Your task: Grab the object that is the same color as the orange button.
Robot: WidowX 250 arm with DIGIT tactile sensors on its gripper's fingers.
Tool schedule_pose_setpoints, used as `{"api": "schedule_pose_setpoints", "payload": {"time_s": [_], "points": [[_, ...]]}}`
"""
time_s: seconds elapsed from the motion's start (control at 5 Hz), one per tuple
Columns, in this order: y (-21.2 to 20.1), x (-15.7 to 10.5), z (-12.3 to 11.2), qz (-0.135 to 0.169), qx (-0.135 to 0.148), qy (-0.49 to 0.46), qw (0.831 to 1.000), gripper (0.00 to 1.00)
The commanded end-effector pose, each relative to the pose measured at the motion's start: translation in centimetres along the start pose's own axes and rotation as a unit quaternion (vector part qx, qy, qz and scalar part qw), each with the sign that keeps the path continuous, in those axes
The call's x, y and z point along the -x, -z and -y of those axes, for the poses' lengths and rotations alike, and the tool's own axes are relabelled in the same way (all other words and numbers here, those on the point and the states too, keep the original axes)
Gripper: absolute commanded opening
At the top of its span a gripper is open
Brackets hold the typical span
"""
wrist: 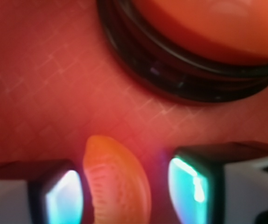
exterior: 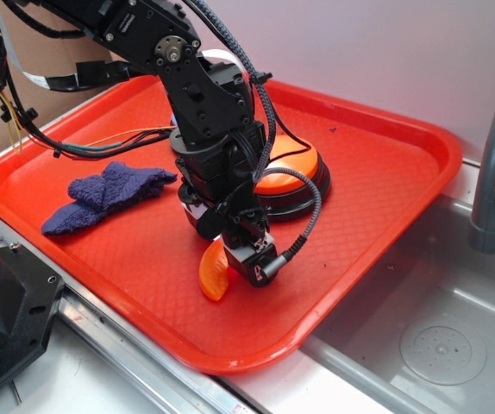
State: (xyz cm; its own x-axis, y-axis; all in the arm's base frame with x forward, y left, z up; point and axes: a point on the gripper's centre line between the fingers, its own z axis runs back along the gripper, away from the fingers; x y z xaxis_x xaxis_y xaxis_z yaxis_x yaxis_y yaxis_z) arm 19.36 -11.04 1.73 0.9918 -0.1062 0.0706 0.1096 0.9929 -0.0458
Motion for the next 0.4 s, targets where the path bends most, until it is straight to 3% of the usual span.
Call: {"api": "schedule_pose_setpoints", "payload": {"time_s": [0.0,0.2], "points": [[-0.28,0.08,0.28,0.007,0.002,-0.003,1.0,0.0],[-0.36,0.07,0.23,0.003,-0.003,-0.003,1.0,0.0]]}}
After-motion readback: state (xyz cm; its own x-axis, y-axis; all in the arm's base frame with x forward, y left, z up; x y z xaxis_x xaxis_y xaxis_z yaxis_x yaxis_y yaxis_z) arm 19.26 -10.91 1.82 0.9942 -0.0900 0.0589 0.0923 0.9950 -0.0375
